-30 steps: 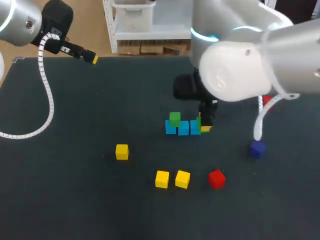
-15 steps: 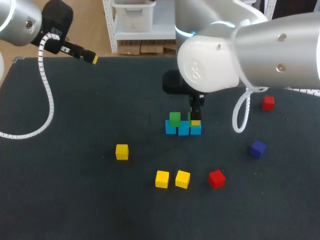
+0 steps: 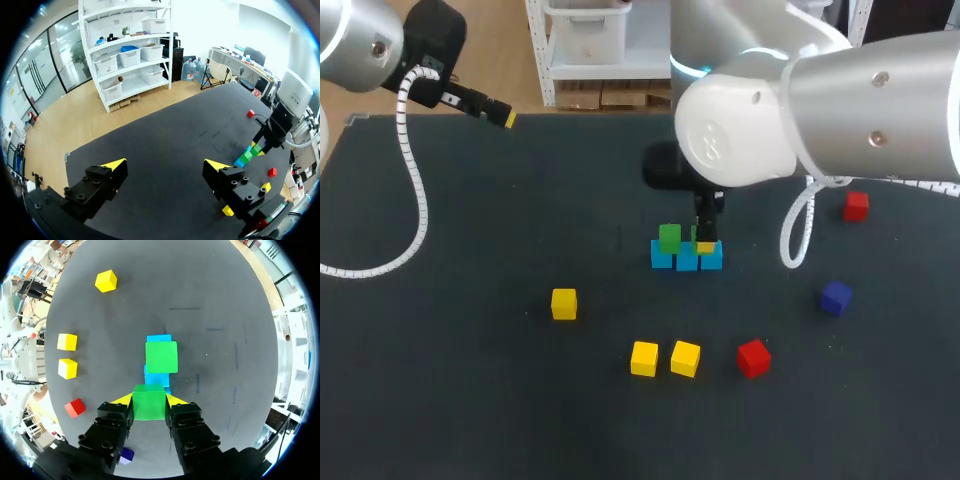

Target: Place the blue cubes, place green cubes on the blue cubes, place the yellow cubes on the green cubes, then place the red cubes on the yellow cubes, and place purple cube on the red cubes.

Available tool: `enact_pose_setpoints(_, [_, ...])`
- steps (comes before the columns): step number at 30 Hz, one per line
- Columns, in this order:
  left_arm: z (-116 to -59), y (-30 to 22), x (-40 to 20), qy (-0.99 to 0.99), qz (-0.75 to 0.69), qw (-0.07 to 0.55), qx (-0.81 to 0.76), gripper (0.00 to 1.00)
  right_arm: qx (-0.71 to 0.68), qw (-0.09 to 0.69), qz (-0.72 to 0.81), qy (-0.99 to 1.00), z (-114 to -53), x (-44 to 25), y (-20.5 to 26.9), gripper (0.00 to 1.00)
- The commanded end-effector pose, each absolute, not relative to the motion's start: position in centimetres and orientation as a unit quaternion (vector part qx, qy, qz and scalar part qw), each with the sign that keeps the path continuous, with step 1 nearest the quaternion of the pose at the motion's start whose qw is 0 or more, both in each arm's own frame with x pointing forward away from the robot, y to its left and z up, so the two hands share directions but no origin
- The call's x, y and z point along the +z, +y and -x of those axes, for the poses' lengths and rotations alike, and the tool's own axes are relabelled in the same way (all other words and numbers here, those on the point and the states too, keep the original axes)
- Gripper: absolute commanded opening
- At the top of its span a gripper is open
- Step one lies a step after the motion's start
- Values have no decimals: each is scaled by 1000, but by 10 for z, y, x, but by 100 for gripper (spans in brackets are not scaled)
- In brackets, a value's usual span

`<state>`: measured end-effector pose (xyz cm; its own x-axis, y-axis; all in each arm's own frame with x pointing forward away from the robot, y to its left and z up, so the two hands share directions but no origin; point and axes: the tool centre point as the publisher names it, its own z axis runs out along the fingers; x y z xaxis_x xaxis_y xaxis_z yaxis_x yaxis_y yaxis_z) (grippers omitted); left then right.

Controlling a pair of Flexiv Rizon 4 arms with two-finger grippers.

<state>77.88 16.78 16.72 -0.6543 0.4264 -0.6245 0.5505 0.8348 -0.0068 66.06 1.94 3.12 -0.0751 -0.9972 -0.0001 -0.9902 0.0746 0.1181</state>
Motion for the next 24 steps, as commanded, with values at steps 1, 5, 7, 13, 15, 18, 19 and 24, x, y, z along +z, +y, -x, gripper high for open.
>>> enact_pose_setpoints(1, [-779, 168, 167, 903, -271, 317, -100, 100, -46, 34, -678, -733, -660, 27, 15, 0])
enact_pose_setpoints(5, [-779, 168, 167, 903, -271, 317, -100, 100, -45, 28, -676, -735, -660, 27, 15, 0])
enact_pose_setpoints(7, [-779, 168, 167, 903, -271, 317, -100, 100, -45, 24, -675, -736, -661, 27, 15, 0])
enact_pose_setpoints(13, [-779, 168, 167, 903, -271, 317, -100, 100, -50, 13, -677, -734, -664, 26, 15, 0])
enact_pose_setpoints(15, [-779, 168, 167, 903, -271, 317, -100, 100, -51, 12, -677, -734, -665, 25, 14, 0])
enact_pose_setpoints(18, [-779, 168, 167, 903, -271, 317, -100, 100, -53, 14, -678, -733, -668, 22, 14, 0])
enact_pose_setpoints(19, [-779, 168, 167, 903, -271, 317, -100, 100, -53, 14, -678, -733, -668, 22, 13, 0])
enact_pose_setpoints(24, [-779, 168, 167, 903, -271, 317, -100, 100, -55, 10, -680, -731, -670, 21, 14, 0])
